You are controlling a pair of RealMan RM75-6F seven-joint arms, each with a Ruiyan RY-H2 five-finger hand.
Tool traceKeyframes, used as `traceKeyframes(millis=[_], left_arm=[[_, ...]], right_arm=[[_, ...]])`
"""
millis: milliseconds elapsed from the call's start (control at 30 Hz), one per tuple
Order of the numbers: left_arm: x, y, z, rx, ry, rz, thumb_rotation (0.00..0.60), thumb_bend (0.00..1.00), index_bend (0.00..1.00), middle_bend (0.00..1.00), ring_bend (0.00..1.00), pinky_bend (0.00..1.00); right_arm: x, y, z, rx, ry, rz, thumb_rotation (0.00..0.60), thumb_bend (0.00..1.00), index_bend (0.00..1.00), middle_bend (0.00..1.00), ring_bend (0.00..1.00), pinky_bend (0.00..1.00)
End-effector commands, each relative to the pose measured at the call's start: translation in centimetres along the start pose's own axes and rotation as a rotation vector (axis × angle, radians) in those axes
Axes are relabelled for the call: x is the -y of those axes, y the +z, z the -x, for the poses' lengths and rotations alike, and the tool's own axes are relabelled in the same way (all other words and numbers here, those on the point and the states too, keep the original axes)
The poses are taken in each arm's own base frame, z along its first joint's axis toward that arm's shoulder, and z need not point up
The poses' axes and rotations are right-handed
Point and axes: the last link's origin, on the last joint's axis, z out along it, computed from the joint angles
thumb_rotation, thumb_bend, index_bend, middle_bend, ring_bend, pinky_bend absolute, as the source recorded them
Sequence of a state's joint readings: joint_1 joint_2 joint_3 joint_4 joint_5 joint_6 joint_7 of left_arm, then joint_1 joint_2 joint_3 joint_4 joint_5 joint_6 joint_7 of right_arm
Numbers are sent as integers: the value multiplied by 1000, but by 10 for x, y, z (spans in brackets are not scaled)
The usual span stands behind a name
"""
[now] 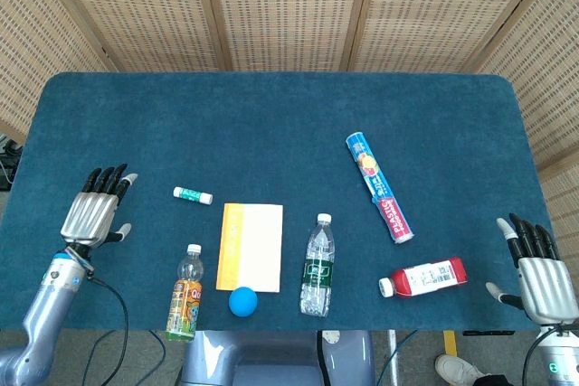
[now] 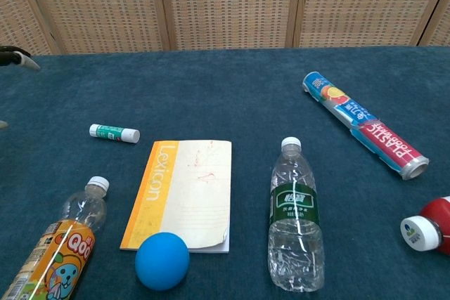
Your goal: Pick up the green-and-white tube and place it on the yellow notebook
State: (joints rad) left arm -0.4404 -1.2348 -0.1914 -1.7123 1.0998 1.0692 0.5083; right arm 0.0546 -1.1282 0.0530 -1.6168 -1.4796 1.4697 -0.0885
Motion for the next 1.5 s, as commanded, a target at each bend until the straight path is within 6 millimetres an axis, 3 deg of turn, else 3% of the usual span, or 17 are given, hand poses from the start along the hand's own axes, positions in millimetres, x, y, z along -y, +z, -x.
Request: traceKeyframes(millis=[33, 367, 533, 1167, 1500], left_arm=[[-12, 39, -3, 41, 9, 8, 600, 294, 174, 0, 0, 0], [-44, 93, 6, 99, 73, 5, 600, 306, 242, 0, 0, 0], [-62, 106, 14, 120, 105, 13, 600, 311, 265, 0, 0, 0], [-94, 117, 40, 181, 128, 26, 600, 314, 310, 0, 0, 0], [-106, 120, 46, 189, 138, 32, 600, 318, 389, 0, 0, 0]], right_arm=[[-2, 1, 0, 2, 3, 7, 600, 0, 50, 0, 0, 0], [-7, 6, 0, 13, 16, 25, 600, 0, 50, 0, 0, 0], [-9, 8, 1, 20, 20, 31, 600, 0, 50, 0, 0, 0], [-12, 9, 1, 26, 29, 42, 600, 0, 51, 0, 0, 0], [-14, 10, -1, 20, 37, 47, 600, 0, 51, 0, 0, 0]])
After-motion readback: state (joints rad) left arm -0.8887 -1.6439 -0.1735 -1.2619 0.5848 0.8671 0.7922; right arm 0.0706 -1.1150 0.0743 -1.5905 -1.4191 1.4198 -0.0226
